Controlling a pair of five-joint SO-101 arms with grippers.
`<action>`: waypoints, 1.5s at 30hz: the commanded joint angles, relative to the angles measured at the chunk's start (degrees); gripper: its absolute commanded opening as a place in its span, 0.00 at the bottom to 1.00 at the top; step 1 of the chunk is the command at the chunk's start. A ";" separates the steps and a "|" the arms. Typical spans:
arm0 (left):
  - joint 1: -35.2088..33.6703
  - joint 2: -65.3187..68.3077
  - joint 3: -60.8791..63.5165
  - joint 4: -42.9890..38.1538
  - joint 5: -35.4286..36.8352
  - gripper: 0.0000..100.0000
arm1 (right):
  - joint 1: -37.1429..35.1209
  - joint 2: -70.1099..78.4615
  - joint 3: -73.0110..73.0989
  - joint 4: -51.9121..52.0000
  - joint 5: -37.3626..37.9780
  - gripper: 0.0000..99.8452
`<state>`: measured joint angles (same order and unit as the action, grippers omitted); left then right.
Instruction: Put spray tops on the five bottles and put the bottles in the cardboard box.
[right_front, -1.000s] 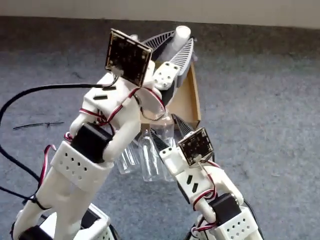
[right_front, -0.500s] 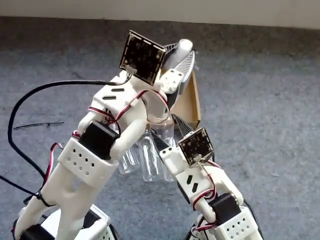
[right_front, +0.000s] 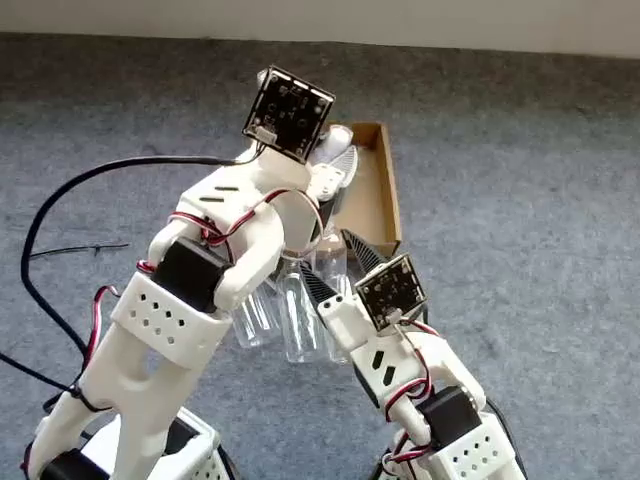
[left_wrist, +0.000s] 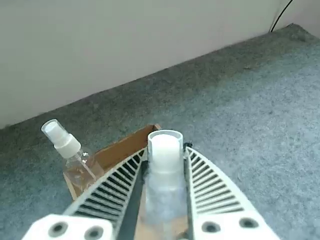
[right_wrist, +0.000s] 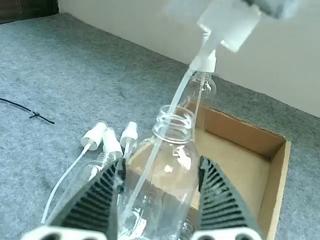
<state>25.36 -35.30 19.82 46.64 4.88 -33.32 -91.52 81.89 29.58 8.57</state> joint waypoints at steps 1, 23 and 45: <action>-1.01 -0.40 -0.92 4.13 -0.62 0.01 | 0.13 -0.75 -0.66 -1.63 -0.53 0.00; -1.27 -12.97 10.86 7.21 -0.70 0.01 | 1.63 -0.75 -0.31 -6.55 -0.53 0.00; -1.27 -13.32 12.97 7.56 -0.79 0.01 | 4.53 -0.75 -0.31 -6.81 -4.57 0.00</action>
<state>25.27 -48.31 32.92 53.41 4.79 -30.95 -91.34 82.77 24.66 5.05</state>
